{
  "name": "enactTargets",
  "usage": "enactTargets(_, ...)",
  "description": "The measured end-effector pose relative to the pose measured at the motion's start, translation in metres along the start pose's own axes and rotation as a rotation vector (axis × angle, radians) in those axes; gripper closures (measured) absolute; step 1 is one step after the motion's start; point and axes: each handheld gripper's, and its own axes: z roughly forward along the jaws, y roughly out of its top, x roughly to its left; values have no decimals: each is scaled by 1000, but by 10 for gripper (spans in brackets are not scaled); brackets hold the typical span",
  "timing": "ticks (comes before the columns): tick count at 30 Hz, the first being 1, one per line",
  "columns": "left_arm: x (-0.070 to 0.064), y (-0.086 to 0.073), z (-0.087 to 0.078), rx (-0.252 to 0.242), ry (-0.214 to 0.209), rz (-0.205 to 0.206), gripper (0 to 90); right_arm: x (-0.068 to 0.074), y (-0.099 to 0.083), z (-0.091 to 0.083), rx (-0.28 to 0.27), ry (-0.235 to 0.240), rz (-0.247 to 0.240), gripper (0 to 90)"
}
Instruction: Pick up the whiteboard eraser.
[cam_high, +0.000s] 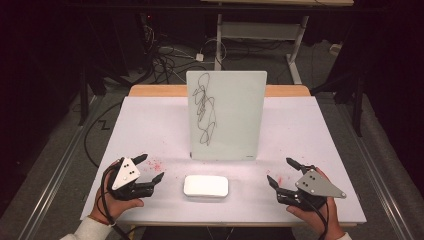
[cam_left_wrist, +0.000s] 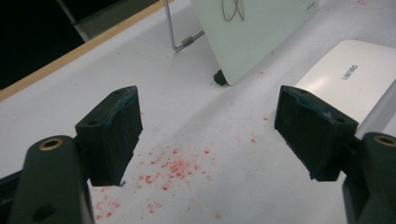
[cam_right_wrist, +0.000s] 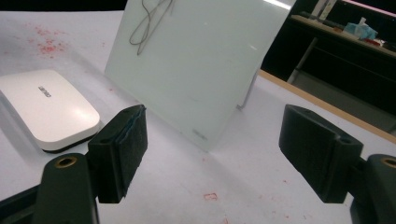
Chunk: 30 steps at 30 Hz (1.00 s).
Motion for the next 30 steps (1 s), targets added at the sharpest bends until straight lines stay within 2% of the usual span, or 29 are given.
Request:
enactTargets(2, 1, 0, 2, 17, -7, -3, 222, -2, 0, 0, 2, 0, 3, 244)
enactTargets(6, 3, 0, 6, 92, -65, -17, 215, -2, 0, 1, 12, -1, -4, 245)
enactTargets(7, 3, 0, 6, 92, -65, -17, 201, -2, 0, 2, 15, -2, -7, 247)
enactTargets(8, 3, 1, 5, 103, -75, -15, 198, -2, 1, 3, 16, 3, -11, 246)
enactTargets(9, 4, 3, 4, 123, -109, -9, 195, -2, 1, 4, 16, 10, -11, 246)
enactTargets(12, 5, 7, 1, 136, -121, 7, 188, -2, 2, 6, 23, 21, -14, 246)
enactTargets(14, 5, 16, 1, 155, -144, 21, 185, 0, 1, 8, 33, 33, -18, 245)
enactTargets(15, 4, 20, 2, 167, -156, 30, 156, 2, 0, 8, 44, 44, -25, 250)
enactTargets(18, -3, 33, 4, 224, -182, 88, 151, 3, 1, 9, 45, 47, -42, 250)
enactTargets(19, -7, 40, 8, 254, -216, 110, 151, 3, 0, 9, 42, 64, -39, 250)
enactTargets(20, -7, 40, 8, 254, -216, 110, 152, 3, 0, 10, 43, 65, -40, 250)
enactTargets(21, -12, 46, 16, 286, -253, 134, 153, 4, 0, 10, 50, 63, -40, 250)
enactTargets(22, -12, 46, 16, 286, -253, 134, 153, 4, 0, 10, 50, 63, -40, 250)
enactTargets(24, -22, 55, 31, 327, -291, 178, 174, 4, 0, 11, 51, 67, -40, 250)
enactTargets(25, -22, 55, 31, 327, -291, 178, 178, 4, -1, 11, 53, 68, -42, 250)
enactTargets(26, -28, 62, 41, 334, -328, 192, 182, 4, -1, 11, 56, 70, -43, 250)
enactTargets(27, -28, 62, 41, 334, -328, 192, 187, 4, -1, 11, 56, 70, -43, 250)
enactTargets(28, -35, 69, 53, 352, -369, 214, 188, 5, -1, 12, 59, 79, -43, 251)
enactTargets(29, -35, 69, 53, 352, -369, 214, 188, 5, -1, 12, 59, 79, -43, 251)
enactTargets(30, -41, 74, 61, 370, -388, 241, 188, 5, -2, 13, 62, 90, -43, 252)
